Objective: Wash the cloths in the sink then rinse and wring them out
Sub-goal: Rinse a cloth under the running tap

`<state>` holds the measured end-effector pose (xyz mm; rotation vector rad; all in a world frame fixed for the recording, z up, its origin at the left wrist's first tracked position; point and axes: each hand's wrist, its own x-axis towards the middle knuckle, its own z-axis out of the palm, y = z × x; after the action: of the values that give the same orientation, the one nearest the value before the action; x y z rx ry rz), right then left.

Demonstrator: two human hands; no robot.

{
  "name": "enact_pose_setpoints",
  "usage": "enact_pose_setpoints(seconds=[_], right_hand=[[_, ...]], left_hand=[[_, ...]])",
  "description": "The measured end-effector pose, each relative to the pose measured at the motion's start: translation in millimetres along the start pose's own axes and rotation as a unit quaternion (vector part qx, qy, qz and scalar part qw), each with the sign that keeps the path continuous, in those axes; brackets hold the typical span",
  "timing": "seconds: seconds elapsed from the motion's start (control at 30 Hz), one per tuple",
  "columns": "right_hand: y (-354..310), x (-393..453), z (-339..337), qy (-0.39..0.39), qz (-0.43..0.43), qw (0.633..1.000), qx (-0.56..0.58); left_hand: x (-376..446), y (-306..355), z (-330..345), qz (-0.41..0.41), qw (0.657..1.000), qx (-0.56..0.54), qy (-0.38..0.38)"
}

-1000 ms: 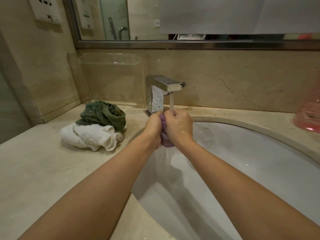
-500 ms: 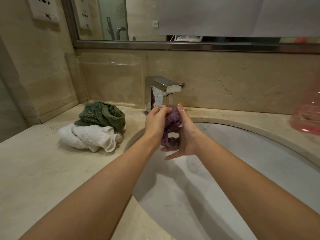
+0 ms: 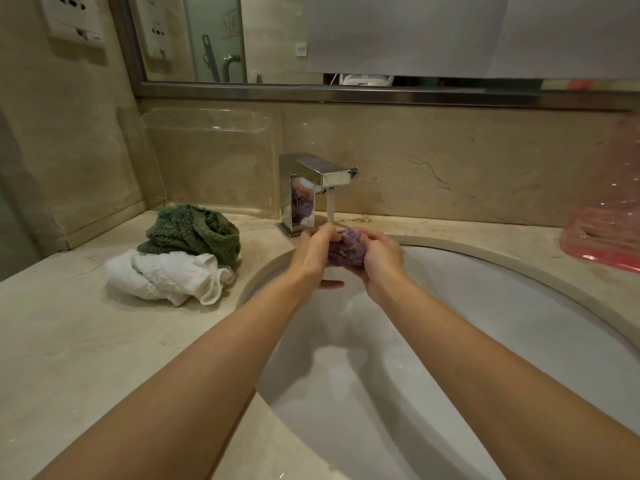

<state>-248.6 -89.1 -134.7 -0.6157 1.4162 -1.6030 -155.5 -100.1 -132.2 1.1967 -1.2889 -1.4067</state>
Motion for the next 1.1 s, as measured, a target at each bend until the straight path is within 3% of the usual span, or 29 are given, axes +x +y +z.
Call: enact_pose_setpoints(seconds=[0.17, 0.27, 0.4, 0.63, 0.77, 0.83, 0.93, 1.03, 1.1], right_hand=[[-2, -10, 11, -0.021, 0.008, 0.999, 0.028], [6, -13, 21, -0.003, -0.017, 0.999, -0.033], [18, -18, 22, 0.040, -0.034, 0.996, -0.070], [10, -12, 22, 0.003, -0.090, 0.993, -0.074], [13, -12, 20, 0.015, -0.140, 0.983, -0.115], [11, -12, 19, -0.001, -0.164, 0.975, -0.151], [0, -11, 20, -0.060, -0.192, 0.955, -0.219], [-16, -7, 25, -0.063, -0.161, 0.937, -0.304], [-28, -3, 26, -0.073, -0.163, 0.945, -0.276]], left_hand=[[2, 1, 1, 0.027, 0.997, -0.014, 0.068], [3, -3, 1, 0.059, 0.989, 0.065, 0.118], [0, -5, 4, 0.075, 0.985, 0.123, 0.091], [5, -2, 3, 0.000, 0.994, 0.035, 0.101], [-1, -2, -1, -0.066, 0.998, 0.020, 0.007], [-5, -1, -2, -0.077, 0.997, 0.010, -0.001], [-1, 1, -2, -0.068, 0.995, -0.035, 0.062], [6, 3, -3, -0.033, 0.984, -0.082, 0.153], [9, 5, -7, -0.015, 0.976, -0.101, 0.192]])
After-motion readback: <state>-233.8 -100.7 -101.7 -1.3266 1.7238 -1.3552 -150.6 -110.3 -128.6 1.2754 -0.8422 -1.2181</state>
